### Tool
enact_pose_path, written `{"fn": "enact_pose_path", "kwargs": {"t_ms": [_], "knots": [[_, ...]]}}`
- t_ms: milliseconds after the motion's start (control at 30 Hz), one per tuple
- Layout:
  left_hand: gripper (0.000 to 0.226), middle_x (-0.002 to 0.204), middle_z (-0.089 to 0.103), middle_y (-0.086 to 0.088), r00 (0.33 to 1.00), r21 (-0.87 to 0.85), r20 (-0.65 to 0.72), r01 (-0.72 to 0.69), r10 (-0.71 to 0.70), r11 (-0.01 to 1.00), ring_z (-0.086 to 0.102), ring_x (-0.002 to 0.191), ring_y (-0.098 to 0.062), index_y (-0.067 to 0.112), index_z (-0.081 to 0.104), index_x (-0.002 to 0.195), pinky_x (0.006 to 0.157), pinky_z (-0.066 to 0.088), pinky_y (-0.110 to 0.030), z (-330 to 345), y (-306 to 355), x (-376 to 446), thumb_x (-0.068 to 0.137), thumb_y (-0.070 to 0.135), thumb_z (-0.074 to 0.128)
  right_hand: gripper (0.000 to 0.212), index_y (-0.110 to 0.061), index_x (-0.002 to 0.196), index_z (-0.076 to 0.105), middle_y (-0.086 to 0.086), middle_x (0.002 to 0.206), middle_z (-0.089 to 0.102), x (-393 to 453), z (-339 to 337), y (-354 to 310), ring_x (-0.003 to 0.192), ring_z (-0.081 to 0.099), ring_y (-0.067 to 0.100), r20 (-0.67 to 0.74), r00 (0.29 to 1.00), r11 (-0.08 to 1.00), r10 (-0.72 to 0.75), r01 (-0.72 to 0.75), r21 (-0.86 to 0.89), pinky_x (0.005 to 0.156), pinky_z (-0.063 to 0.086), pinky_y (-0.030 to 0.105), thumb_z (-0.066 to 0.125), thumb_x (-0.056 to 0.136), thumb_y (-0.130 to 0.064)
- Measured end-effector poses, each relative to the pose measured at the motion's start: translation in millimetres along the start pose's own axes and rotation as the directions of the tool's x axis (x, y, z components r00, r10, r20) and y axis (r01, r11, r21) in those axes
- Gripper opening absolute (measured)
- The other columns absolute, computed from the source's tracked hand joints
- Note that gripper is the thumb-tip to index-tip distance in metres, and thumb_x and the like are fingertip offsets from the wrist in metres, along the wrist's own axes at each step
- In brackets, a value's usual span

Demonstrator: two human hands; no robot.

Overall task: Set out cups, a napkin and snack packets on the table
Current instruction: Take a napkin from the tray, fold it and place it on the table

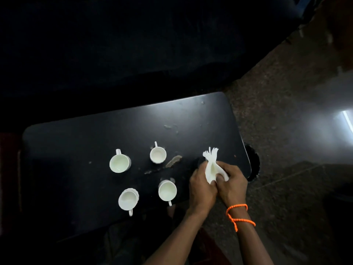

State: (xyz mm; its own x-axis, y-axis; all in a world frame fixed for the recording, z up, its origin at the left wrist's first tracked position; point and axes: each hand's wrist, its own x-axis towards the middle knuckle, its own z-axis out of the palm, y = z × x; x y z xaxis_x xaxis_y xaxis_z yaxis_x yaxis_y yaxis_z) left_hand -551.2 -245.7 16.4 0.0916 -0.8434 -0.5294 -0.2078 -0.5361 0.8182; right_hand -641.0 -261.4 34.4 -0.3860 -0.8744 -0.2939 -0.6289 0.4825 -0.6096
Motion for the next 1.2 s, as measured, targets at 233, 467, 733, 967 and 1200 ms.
{"fn": "enact_pose_path", "kwargs": {"t_ms": [233, 467, 733, 967, 1200], "knots": [[0.041, 0.113, 0.073, -0.008, 0.957, 0.085, 0.246, 0.133, -0.150, 0.987, 0.065, 0.108, -0.028, 0.021, 0.064, 0.123, 0.089, 0.051, -0.036, 8.0, -1.0, 6.6, 0.083, 0.015, 0.056, 0.033, -0.015, 0.096, 0.081, 0.001, 0.102, 0.076, 12.5, -9.5, 15.6, 0.090, 0.063, 0.008, 0.153, 0.988, 0.997, 0.025, -0.014, -0.073, 0.075, 0.035, -0.006, 0.065, 0.076, 0.006], [0.036, 0.100, 0.080, 0.010, 0.879, -0.170, 0.345, 0.402, -0.328, 0.900, 0.076, 0.093, -0.010, 0.045, 0.077, 0.102, 0.080, 0.065, -0.033, 10.7, -3.6, 19.7, 0.081, 0.024, 0.056, 0.026, -0.023, 0.095, 0.081, 0.002, 0.095, 0.080, 36.4, -4.8, 17.4, 0.092, 0.072, 0.020, 0.293, 0.953, 0.978, 0.077, -0.015, -0.207, 0.071, 0.044, 0.015, 0.064, 0.081, -0.009], [0.023, 0.107, 0.077, -0.009, 0.797, -0.399, 0.252, 0.602, -0.548, 0.692, 0.076, 0.092, -0.021, 0.015, 0.073, 0.108, 0.065, 0.062, -0.027, 7.9, -9.4, 47.9, 0.085, 0.012, 0.070, 0.034, -0.012, 0.115, 0.074, 0.015, 0.111, 0.075, 62.6, 9.1, 10.8, 0.105, 0.069, 0.033, 0.249, 0.967, 0.967, 0.056, 0.009, -0.255, 0.085, 0.047, 0.025, 0.072, 0.081, -0.015], [0.032, 0.087, 0.077, -0.002, 0.851, -0.395, -0.094, 0.444, -0.516, 0.804, 0.078, 0.068, -0.016, 0.016, 0.066, 0.109, 0.080, 0.066, -0.040, 12.0, -14.8, 36.3, 0.079, 0.009, 0.072, 0.026, -0.009, 0.101, 0.075, 0.009, 0.092, 0.074, 53.3, 1.0, 19.5, 0.085, 0.070, 0.024, 0.036, 0.998, 0.988, 0.053, -0.047, -0.145, 0.084, 0.055, 0.033, 0.079, 0.075, -0.010], [0.027, 0.097, 0.077, 0.000, 0.838, -0.306, -0.203, 0.438, -0.507, 0.845, 0.073, 0.096, -0.021, 0.017, 0.069, 0.113, 0.096, 0.057, -0.041, 10.0, -15.9, 42.6, 0.086, 0.017, 0.070, 0.015, -0.020, 0.087, 0.077, -0.006, 0.082, 0.076, 49.2, 10.0, 28.6, 0.075, 0.068, 0.007, 0.018, 0.987, 0.986, 0.158, -0.159, 0.058, 0.079, 0.053, 0.027, 0.076, 0.084, -0.035]]}}
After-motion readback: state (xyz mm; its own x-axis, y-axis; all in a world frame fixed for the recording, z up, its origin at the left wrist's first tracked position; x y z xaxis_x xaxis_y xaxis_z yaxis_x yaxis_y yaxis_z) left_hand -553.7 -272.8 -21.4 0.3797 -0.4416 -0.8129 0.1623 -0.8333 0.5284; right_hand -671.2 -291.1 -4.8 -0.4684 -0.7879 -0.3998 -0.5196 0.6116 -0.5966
